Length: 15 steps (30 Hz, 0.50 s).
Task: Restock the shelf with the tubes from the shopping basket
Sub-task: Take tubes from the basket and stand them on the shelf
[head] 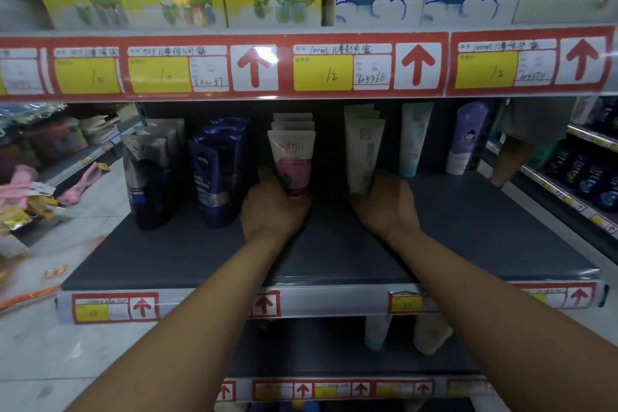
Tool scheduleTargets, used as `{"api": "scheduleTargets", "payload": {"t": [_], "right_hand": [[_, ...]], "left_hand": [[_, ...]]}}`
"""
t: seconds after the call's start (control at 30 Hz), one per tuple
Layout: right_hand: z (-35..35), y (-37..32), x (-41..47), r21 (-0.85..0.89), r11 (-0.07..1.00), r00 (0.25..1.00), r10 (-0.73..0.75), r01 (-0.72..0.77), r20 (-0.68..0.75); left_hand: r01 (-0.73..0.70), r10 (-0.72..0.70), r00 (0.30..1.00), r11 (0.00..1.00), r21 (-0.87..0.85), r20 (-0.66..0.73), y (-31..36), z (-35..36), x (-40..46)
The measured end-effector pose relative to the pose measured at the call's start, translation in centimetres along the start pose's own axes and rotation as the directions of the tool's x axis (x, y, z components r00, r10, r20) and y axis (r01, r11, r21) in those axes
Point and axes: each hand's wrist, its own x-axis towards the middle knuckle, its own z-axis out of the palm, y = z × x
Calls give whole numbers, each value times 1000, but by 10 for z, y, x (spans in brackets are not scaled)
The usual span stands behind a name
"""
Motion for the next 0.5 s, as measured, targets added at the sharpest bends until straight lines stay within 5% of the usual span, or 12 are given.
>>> {"api": "scheduleTargets", "payload": {"t": [0.5], "right_hand": [[-6, 0, -1, -28, 999, 998, 30, -29, 51]], "left_hand": [[-28, 29, 999, 1000, -7, 21, -5, -2, -1]]}}
